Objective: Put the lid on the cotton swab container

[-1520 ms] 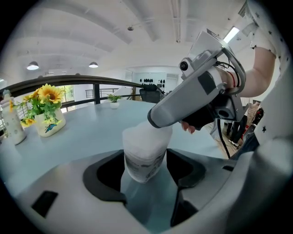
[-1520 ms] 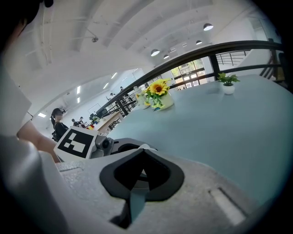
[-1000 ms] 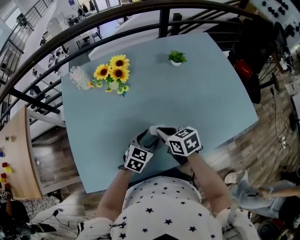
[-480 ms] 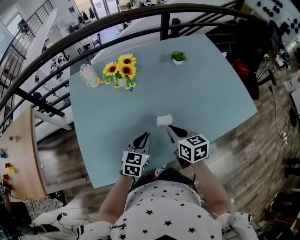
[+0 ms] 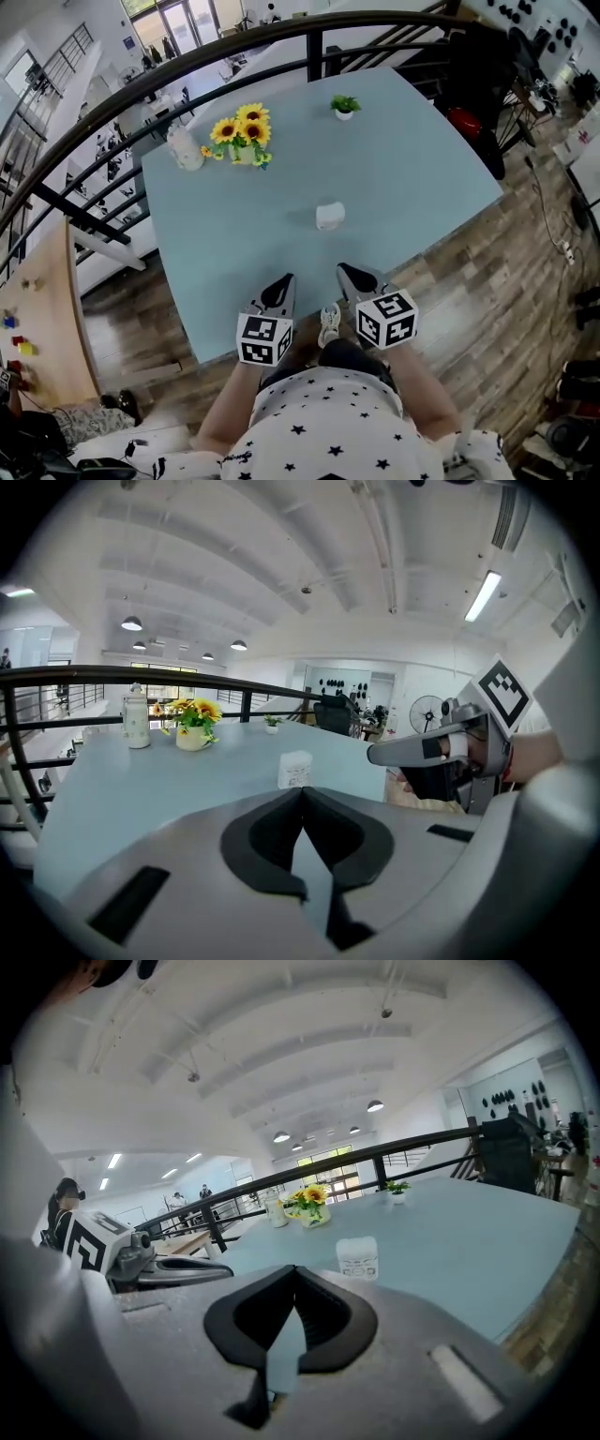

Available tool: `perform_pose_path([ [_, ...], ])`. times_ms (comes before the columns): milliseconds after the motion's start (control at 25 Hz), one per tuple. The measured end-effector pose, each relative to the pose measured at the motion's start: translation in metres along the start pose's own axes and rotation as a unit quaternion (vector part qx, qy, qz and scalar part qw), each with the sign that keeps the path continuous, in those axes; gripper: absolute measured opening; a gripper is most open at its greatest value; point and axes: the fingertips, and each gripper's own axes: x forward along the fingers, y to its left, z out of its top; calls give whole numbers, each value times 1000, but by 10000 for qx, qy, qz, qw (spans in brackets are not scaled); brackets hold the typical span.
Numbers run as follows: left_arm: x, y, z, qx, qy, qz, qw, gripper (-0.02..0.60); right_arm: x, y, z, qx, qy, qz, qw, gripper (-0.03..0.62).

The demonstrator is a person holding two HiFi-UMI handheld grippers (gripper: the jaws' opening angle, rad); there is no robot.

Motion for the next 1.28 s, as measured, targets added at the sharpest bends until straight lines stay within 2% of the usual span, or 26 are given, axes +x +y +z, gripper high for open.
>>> perform_pose_path([
  [320, -66, -24, -16, -16, -76, -20, 10000, 3, -45, 44, -24, 67, -202, -63, 9998, 6],
  [640, -115, -39, -20, -70, -278, 69, 9996, 3, -78, 85, -35, -169, -322, 74, 9993, 6],
  [960, -150, -46, -32, -119, -422, 198, 9988, 3, -101, 113, -41, -281, -513, 127, 9982, 6],
  [1280, -157, -47, -37, -153, -463, 217, 9986, 3, -107, 121, -43, -268, -598, 157, 9977, 6],
])
